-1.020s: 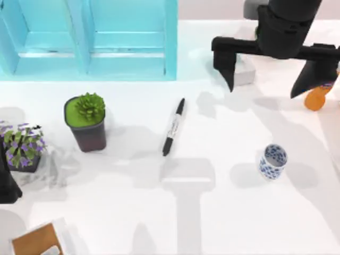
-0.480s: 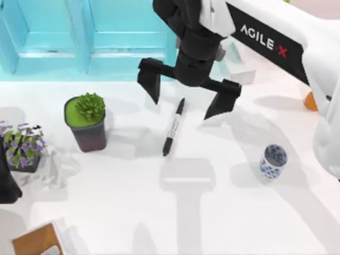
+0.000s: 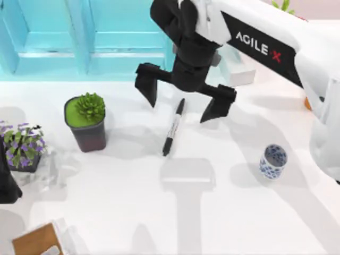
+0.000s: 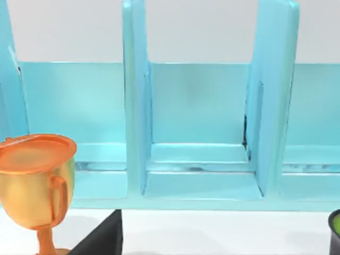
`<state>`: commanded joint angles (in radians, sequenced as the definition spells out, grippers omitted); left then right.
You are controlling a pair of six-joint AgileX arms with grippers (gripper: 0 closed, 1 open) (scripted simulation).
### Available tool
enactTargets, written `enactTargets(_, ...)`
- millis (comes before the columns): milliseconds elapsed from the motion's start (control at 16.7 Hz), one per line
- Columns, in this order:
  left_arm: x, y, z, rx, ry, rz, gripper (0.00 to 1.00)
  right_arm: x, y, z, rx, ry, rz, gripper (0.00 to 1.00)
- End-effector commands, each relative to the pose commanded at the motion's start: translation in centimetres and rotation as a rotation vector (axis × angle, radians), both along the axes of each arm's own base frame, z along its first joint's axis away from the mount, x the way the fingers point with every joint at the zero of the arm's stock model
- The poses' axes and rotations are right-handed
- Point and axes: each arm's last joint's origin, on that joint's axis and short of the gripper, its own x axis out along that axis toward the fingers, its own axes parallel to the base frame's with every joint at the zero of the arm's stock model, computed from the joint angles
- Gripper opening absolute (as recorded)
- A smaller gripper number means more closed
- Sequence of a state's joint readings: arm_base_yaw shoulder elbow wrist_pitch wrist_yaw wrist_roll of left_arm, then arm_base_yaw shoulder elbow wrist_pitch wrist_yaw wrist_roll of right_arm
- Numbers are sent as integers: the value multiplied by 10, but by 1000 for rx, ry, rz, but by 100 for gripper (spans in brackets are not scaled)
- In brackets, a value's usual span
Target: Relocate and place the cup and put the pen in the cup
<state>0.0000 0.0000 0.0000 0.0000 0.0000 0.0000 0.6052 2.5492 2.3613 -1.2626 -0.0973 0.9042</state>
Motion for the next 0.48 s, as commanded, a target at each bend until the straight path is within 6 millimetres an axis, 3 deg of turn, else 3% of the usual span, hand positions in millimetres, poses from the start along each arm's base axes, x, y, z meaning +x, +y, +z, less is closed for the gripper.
enactTargets(300, 0, 0, 0, 0, 0, 0, 100, 2, 10, -58, 1, -2, 0, 100)
enactTargets(480, 0, 0, 0, 0, 0, 0, 100, 1, 12, -77, 1, -1, 0, 100)
